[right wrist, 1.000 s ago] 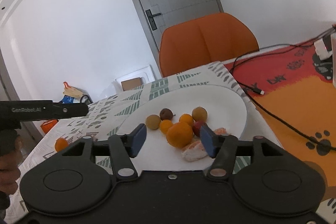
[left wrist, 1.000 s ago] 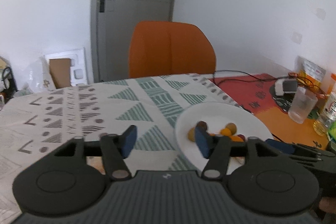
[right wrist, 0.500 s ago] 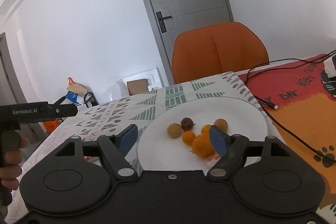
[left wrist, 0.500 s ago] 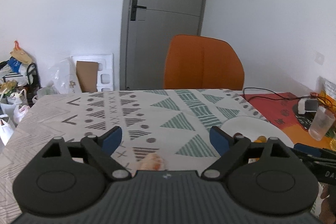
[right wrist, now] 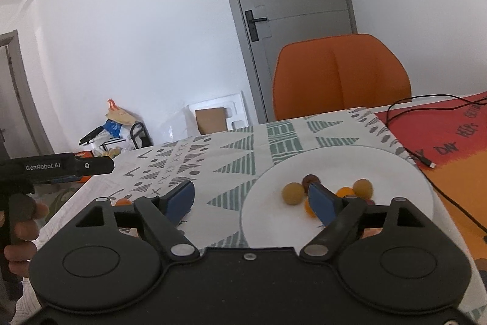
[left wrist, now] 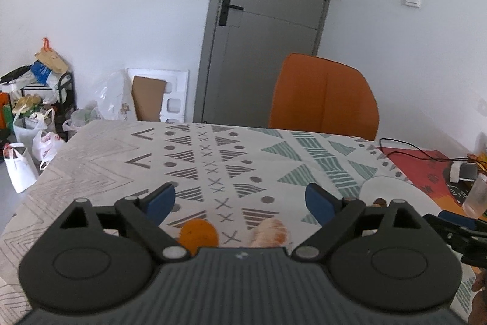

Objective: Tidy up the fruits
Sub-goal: 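Move both open grippers back to the remaining orange and grapefruit segment, then grasp the last orange with the left gripper while the right grasps the grapefruit segment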

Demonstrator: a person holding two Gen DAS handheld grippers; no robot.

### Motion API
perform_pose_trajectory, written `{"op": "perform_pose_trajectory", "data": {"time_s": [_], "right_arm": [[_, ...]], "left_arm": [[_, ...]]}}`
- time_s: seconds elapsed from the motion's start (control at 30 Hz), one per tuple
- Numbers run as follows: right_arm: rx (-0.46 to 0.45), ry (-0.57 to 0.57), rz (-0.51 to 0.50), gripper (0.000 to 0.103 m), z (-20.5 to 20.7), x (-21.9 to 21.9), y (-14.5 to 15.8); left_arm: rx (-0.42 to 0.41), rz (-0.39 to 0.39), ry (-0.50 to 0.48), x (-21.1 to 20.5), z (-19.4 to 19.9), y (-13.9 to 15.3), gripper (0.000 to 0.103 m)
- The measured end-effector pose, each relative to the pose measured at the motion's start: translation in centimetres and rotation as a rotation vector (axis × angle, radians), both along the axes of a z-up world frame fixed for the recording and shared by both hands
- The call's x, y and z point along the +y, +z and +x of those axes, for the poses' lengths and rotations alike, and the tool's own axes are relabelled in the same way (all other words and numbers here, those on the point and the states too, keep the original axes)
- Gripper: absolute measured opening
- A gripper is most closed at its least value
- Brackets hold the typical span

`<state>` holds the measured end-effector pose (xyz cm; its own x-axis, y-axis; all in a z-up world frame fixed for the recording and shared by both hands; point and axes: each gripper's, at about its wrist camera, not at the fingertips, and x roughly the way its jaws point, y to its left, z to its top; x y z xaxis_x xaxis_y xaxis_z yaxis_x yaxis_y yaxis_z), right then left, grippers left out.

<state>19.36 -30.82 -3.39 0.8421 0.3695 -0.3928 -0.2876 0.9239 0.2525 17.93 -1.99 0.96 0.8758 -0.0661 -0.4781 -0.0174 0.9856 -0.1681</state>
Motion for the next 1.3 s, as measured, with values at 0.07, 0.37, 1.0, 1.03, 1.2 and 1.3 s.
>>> {"op": "perform_pose_trajectory", "data": {"time_s": [0.07,0.37,1.0,1.03,1.2,1.3], "right_arm": [[0.004,0.005,-0.005,0.082,0.2,0.5,0.0],[0.022,0.039,-0.04,0.083,1.6,2.8,0.0],[0.103,0.145,-0.119,0.083,3.8,8.1,-1.3],[0.108,0.149,-0.121,0.083,3.9,8.3,-1.4],[0.129,0.182,-0.141,0.083,4.5,9.7,-1.7],[0.138,0.209,-0.159,0.083,4.8,10.6,-2.0]], "left_arm": [[0.004,-0.005,0.01,0.6,0.1,-0.3,0.091],[0.036,-0.037,0.04,2.8,0.9,-1.8,0.091],[0.207,-0.077,0.027,4.4,4.0,-6.7,0.06],[0.206,-0.081,0.022,4.5,4.1,-6.8,0.055],[0.196,-0.106,0.019,5.6,3.6,-6.4,0.038],[0.18,-0.106,0.026,6.2,3.1,-6.0,0.038]]}}
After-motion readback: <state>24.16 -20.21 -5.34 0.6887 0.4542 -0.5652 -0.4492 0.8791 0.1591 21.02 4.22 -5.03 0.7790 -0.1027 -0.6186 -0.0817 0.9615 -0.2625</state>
